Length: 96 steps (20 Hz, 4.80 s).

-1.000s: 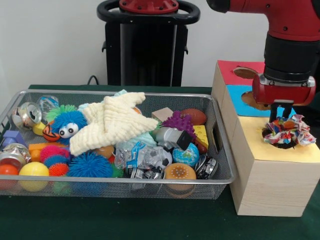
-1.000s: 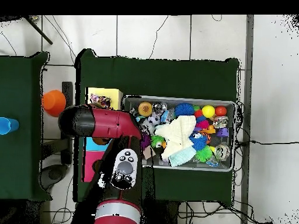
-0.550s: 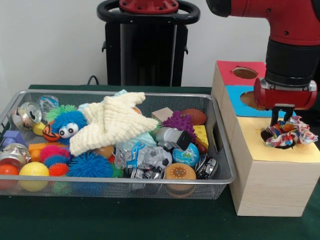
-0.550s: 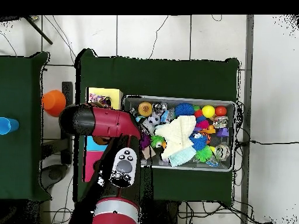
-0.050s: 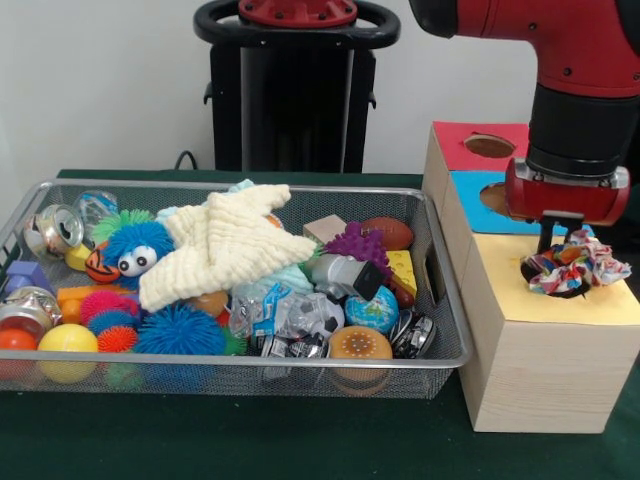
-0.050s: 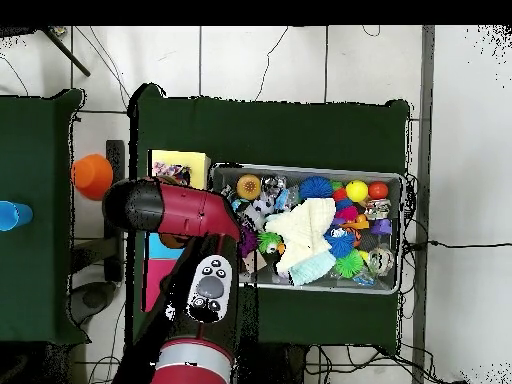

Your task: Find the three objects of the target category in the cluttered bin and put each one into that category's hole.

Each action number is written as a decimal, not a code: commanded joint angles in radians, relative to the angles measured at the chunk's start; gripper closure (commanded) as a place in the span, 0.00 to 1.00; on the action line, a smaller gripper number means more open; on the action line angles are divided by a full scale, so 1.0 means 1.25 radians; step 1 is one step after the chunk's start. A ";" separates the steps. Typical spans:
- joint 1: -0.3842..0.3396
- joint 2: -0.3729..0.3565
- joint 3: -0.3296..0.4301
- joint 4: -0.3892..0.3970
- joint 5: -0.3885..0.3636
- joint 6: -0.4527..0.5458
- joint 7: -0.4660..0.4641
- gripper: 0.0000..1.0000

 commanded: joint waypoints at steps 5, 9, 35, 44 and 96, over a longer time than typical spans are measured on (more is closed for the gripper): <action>-0.010 0.044 0.043 0.045 0.031 0.005 0.203 1.00; -0.013 0.044 0.044 0.047 0.032 0.011 0.201 1.00; -0.028 -0.082 0.017 0.078 -0.001 0.143 0.149 1.00; -0.033 -0.080 0.018 0.087 -0.003 0.133 0.154 1.00; -0.011 0.011 0.009 0.095 -0.019 -0.083 0.163 1.00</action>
